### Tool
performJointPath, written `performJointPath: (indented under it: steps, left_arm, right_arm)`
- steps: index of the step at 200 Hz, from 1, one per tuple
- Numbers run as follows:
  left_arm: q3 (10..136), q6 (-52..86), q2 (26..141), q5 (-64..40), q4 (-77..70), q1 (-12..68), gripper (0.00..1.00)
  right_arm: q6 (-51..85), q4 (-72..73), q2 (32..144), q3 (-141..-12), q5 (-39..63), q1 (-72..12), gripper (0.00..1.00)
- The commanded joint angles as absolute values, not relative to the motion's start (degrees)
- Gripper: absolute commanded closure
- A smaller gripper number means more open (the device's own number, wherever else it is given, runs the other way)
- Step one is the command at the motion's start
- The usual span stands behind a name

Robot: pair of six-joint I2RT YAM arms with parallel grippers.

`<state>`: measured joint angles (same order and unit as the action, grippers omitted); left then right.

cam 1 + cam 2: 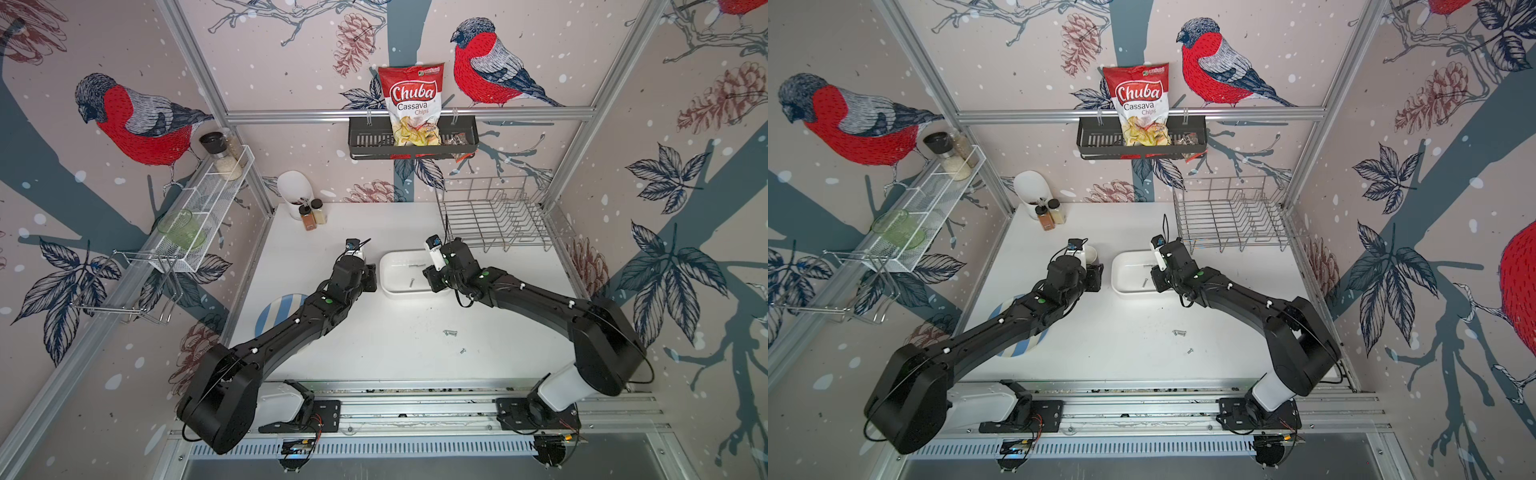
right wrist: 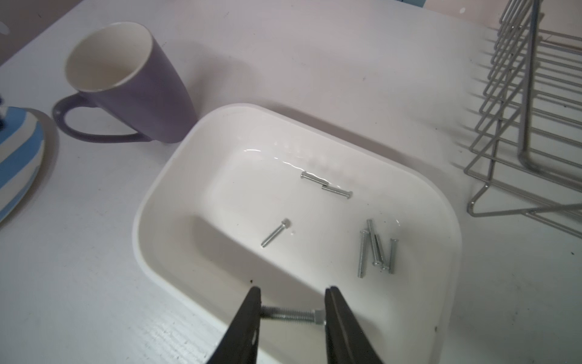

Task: Put the screws on the desktop into the storage box
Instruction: Place the screw in the storage box.

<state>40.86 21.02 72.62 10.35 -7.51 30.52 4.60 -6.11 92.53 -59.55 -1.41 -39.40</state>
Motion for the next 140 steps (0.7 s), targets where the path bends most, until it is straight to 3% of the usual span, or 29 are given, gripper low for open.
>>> performJointPath:
  steps: [1, 50, 140]
  left_arm:
    - [40.87, 21.33, 72.25, 8.43, -9.92, 30.40, 0.57]
    - [40.58, 21.73, 71.98, 6.79, -10.63, 30.45, 0.57]
    - [39.98, 22.44, 71.63, 3.10, -12.12, 30.52, 0.57]
  right_arm:
    - [3.05, -7.22, 97.11, -61.90, -1.07, -37.03, 0.74]
    - [0.37, -7.38, 105.25, -65.65, -5.40, -34.88, 0.72]
    - [-0.79, -5.54, 107.86, -66.00, -8.20, -36.73, 0.62]
